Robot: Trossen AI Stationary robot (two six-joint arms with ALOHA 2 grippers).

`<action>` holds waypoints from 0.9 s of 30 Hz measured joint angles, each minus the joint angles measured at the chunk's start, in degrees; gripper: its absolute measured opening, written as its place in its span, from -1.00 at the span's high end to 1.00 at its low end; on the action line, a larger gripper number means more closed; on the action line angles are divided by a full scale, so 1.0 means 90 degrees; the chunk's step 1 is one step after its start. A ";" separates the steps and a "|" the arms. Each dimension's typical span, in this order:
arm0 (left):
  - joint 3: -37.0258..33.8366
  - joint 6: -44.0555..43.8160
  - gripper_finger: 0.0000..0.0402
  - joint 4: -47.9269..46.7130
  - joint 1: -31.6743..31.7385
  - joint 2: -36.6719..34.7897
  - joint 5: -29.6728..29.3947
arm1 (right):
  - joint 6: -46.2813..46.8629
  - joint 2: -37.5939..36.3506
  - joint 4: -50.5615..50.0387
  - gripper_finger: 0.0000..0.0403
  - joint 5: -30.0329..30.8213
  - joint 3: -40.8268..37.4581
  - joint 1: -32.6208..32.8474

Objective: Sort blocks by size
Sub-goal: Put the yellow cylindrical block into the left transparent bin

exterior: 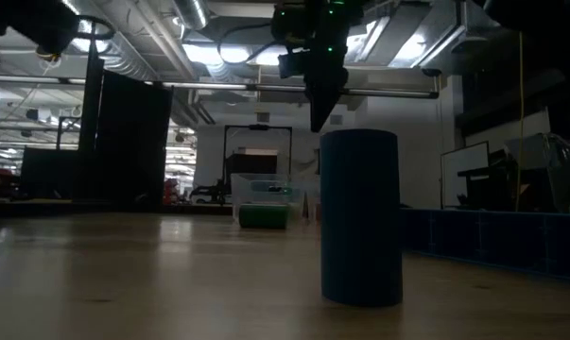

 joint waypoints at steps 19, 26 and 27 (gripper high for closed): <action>-0.0971 -0.1070 -0.15 0.1108 -0.0809 0.0136 -0.0222 | -0.0002 0.0006 -0.0067 -0.05 -0.0003 0.0000 0.0047; -0.1248 -0.1264 -0.15 0.1288 -0.0820 0.0138 -0.0296 | -0.0002 0.0010 -0.0075 -0.05 -0.0003 0.0000 0.0047; -0.1266 -0.1264 -0.15 0.1283 -0.0820 0.0138 -0.0327 | -0.0002 0.0010 -0.0073 -0.05 -0.0003 -0.0001 0.0047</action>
